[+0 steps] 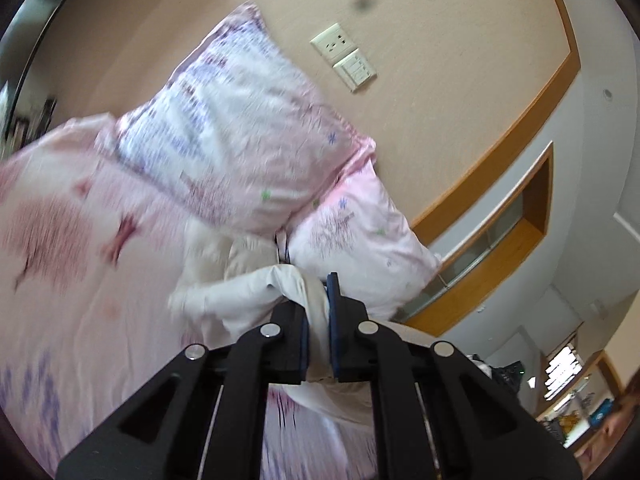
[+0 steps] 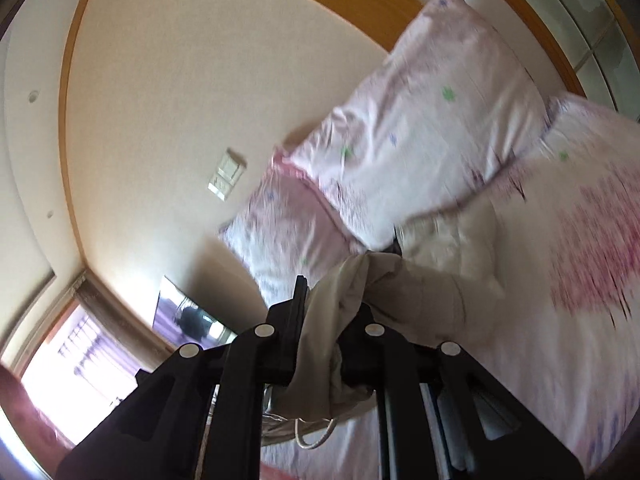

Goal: Fold large clothes

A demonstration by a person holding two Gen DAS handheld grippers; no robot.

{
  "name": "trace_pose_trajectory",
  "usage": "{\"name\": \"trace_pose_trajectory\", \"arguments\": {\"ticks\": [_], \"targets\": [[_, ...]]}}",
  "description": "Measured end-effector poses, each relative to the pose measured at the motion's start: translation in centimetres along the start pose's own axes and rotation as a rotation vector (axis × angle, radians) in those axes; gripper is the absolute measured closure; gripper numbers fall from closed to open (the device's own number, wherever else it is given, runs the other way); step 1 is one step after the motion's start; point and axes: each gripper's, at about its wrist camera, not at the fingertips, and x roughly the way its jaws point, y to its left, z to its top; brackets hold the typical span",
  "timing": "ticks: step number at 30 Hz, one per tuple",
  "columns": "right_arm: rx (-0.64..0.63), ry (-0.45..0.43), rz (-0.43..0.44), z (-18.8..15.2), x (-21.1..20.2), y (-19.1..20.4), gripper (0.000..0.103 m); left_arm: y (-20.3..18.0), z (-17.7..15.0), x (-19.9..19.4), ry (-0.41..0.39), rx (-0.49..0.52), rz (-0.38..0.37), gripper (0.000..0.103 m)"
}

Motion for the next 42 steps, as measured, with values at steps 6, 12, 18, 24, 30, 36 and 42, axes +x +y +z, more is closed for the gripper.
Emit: {"name": "trace_pose_trajectory", "arguments": {"ticks": [6, 12, 18, 24, 30, 36, 42], "targets": [[0.049, -0.003, -0.137, 7.1, 7.3, 0.1, 0.09, 0.1, 5.7, 6.9, -0.003, -0.01, 0.101, 0.095], [0.131, 0.051, -0.388, 9.6, 17.2, -4.8, 0.09, 5.0, 8.5, 16.9, 0.066, -0.09, 0.292, 0.095], [0.263, 0.112, -0.592, 8.4, 22.8, -10.8, 0.09, 10.7, 8.1, 23.8, 0.178, -0.184, 0.421, 0.095], [0.4, 0.081, -0.711, 7.4, 23.7, -13.4, 0.089, 12.1, 7.9, 27.0, 0.24, -0.187, 0.46, 0.094], [0.49, 0.069, -0.691, 7.0, 23.8, -15.3, 0.047, 13.1, 7.1, 29.8, 0.305, -0.182, 0.511, 0.09], [0.358, 0.0, -0.606, 8.5, 20.2, -13.0, 0.032, 13.0, 7.7, 28.0, 0.296, -0.227, 0.412, 0.063], [-0.06, 0.049, -0.617, 7.9, 18.9, -7.2, 0.052, 7.3, 8.7, 22.9, 0.161, 0.016, 0.374, 0.023]]}}
